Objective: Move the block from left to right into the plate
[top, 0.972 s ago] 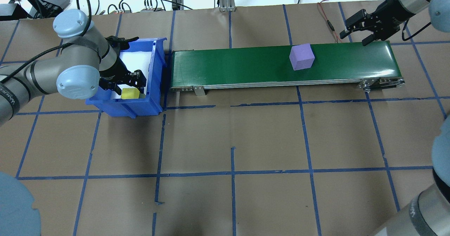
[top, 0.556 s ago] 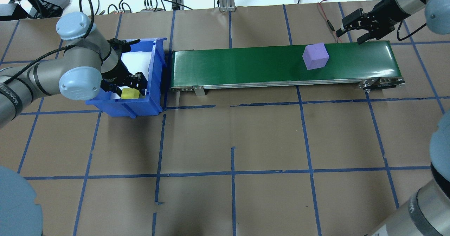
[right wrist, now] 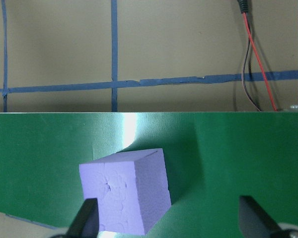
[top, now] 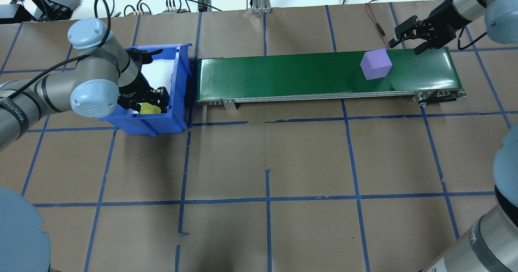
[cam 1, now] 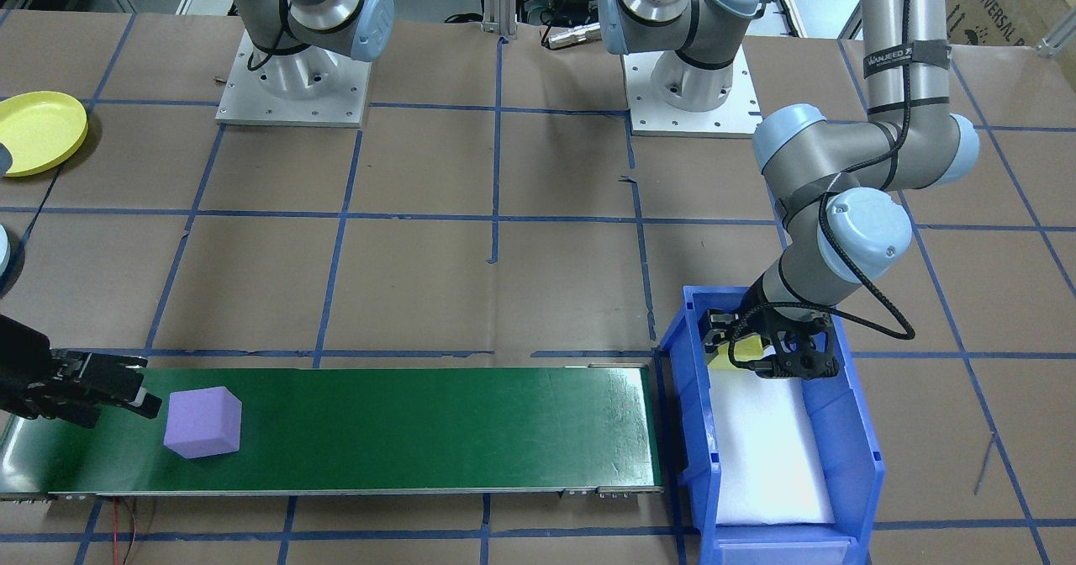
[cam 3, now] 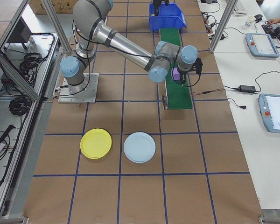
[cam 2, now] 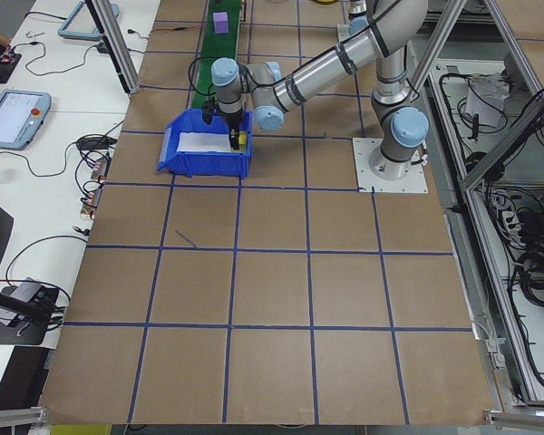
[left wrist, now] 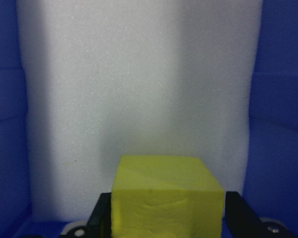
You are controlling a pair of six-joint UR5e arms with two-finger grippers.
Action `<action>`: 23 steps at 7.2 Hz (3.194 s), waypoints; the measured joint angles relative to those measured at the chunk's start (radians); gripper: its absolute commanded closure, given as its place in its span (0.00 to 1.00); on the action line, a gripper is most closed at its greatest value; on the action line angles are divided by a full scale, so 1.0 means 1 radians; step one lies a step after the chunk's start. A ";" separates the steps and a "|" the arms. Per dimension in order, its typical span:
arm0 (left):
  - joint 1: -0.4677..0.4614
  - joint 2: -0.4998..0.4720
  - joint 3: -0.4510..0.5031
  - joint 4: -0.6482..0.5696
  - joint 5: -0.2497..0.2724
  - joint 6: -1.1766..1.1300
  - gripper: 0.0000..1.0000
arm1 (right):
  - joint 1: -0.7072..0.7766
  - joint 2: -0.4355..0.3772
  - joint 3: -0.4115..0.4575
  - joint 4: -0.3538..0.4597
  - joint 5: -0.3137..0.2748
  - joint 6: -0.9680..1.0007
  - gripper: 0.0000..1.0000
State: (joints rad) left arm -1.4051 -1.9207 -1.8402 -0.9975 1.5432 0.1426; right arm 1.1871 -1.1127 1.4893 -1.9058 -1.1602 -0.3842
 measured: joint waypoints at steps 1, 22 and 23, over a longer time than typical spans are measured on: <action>0.000 -0.002 0.003 0.000 0.000 0.000 0.56 | 0.000 -0.001 0.007 -0.001 -0.019 -0.002 0.00; -0.267 -0.087 0.347 0.024 -0.061 -0.230 0.01 | -0.113 -0.062 0.036 -0.039 -0.421 -0.153 0.81; -0.267 -0.097 0.340 0.046 -0.062 -0.233 0.00 | -0.192 -0.073 0.054 -0.045 -0.431 -0.248 0.80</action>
State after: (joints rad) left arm -1.6720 -2.0181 -1.5003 -0.9513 1.4811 -0.0902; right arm 0.9954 -1.1854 1.5434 -1.9506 -1.5915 -0.6323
